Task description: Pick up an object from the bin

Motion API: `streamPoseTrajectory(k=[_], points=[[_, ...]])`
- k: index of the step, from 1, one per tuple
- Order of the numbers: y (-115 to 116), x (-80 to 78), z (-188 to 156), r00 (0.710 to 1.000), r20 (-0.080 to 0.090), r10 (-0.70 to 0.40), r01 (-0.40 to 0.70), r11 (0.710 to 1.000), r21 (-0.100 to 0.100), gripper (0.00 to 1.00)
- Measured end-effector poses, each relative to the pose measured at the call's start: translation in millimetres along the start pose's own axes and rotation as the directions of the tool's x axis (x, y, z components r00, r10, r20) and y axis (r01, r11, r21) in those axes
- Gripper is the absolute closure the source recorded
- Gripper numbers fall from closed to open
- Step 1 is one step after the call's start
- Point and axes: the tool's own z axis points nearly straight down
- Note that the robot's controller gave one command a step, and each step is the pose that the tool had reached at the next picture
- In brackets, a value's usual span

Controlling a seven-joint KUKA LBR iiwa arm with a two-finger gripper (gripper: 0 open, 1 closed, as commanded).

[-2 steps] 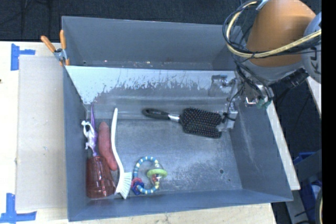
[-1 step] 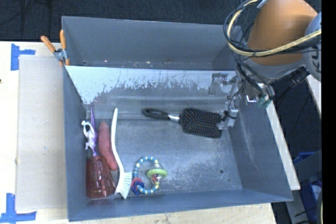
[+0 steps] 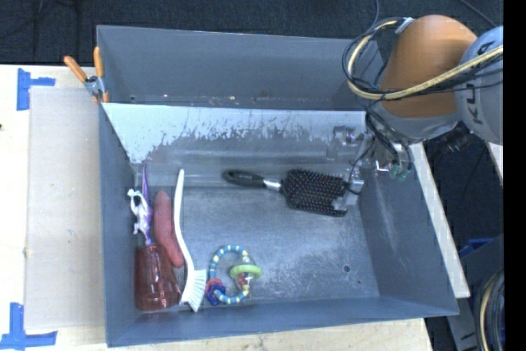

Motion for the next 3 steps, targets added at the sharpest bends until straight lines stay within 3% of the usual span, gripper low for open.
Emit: streamPoseTrajectory(k=[1,2,3], points=[[-20.3,-4.7,30.1,0.999,0.0,-0.047,0.047,0.999,0.001,0.0],[-8.9,8.9,61.1,0.999,0.0,0.053,-0.053,0.999,-0.001,0.0],[-11.4,-1.8,117.3,0.998,0.016,0.065,-0.065,0.998,0.0,0.0]])
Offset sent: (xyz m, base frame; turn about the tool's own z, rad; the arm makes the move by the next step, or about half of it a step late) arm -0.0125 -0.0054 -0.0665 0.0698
